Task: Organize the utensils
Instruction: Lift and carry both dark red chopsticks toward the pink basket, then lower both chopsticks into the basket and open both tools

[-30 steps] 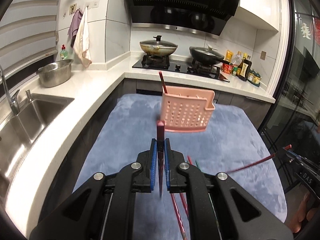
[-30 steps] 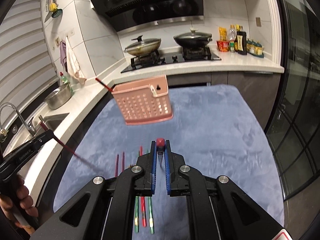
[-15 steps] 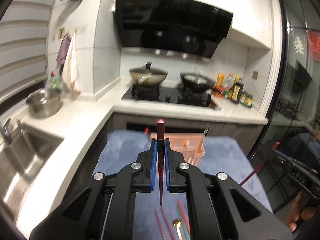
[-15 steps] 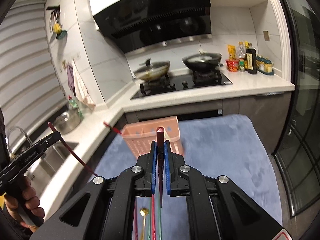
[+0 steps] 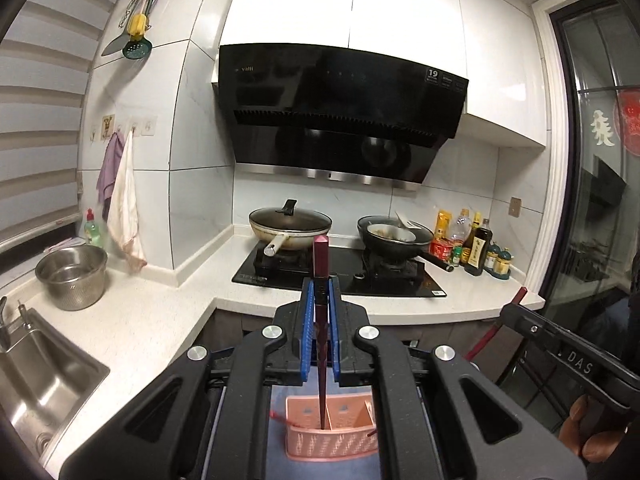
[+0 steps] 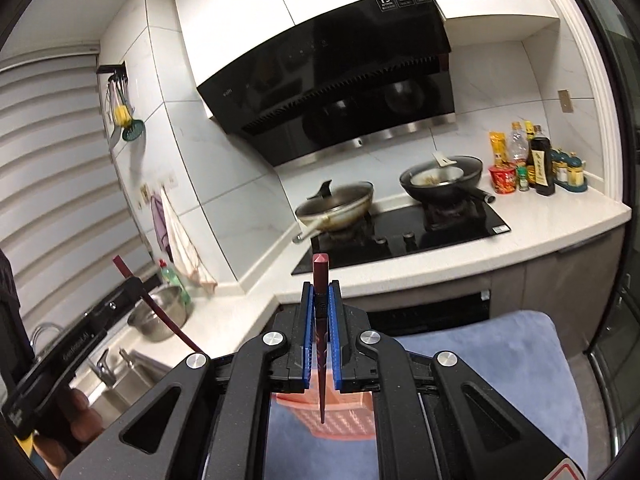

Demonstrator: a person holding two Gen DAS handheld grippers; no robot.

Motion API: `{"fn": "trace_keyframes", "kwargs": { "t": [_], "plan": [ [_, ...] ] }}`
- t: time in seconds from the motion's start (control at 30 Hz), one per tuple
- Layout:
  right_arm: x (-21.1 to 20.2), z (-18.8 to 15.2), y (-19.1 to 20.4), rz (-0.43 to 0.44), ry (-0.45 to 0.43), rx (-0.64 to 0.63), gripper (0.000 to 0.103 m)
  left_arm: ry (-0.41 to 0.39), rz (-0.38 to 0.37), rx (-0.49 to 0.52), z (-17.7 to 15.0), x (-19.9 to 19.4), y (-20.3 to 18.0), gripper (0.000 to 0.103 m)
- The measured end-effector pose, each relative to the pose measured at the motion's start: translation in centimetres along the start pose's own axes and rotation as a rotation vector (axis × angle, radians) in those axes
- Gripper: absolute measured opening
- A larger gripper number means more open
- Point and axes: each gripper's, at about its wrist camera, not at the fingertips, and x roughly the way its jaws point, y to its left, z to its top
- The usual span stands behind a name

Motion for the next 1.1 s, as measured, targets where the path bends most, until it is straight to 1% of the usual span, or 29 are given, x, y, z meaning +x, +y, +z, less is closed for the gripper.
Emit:
{"fn": "trace_keyframes", "kwargs": {
  "t": [0.17,0.5,0.7,0.93,1.1],
  "plan": [
    [3.7,-0.1,-0.5,-0.011,0.025,0.004,0.007,0.024,0.004,-0.004,-0.7,3.1,0.3,0.007],
    [9.8,-2.9,-2.6,-0.032,0.123,0.026,0.007,0.102,0.015,-0.001,-3.8,8.3,0.4,0.007],
    [11.6,-4.6,-3.3,-0.043,0.164,0.035,0.007,0.143,0.030,-0.014,-5.4,10.5,1.0,0.007],
    [12.8,-5.9,-4.0,-0.061,0.203,0.033,0.007,0.186,0.034,-0.017,-7.1,12.0,1.2,0.007],
    [13.1,-6.5,-4.2,-0.071,0.224,0.025,0.008,0.229,0.014,-0.041,-7.7,12.7,1.5,0.008]
  ]
}}
